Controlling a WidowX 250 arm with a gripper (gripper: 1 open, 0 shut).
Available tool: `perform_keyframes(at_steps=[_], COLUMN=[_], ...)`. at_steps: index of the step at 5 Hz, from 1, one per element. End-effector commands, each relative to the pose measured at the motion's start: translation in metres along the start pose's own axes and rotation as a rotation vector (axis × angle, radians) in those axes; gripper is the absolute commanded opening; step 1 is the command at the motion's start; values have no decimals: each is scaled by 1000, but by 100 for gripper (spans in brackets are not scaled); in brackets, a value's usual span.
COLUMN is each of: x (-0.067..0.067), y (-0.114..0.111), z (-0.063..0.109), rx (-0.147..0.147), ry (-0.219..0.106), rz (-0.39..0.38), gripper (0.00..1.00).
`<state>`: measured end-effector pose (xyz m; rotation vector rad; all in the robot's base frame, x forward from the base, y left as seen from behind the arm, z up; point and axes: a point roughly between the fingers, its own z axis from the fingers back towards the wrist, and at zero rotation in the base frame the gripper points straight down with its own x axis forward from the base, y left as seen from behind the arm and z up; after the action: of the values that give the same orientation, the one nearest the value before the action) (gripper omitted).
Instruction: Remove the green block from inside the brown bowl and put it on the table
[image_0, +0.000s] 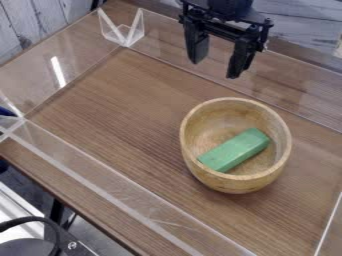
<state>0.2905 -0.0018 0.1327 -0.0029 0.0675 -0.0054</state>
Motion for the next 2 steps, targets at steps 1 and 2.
perform_keyframes(at_steps=[1,2], x=[-10,-26], y=[1,-17], z=[-17,-42], rx=[6,1], ry=[34,70], rz=[-40,-59], gripper=[100,100])
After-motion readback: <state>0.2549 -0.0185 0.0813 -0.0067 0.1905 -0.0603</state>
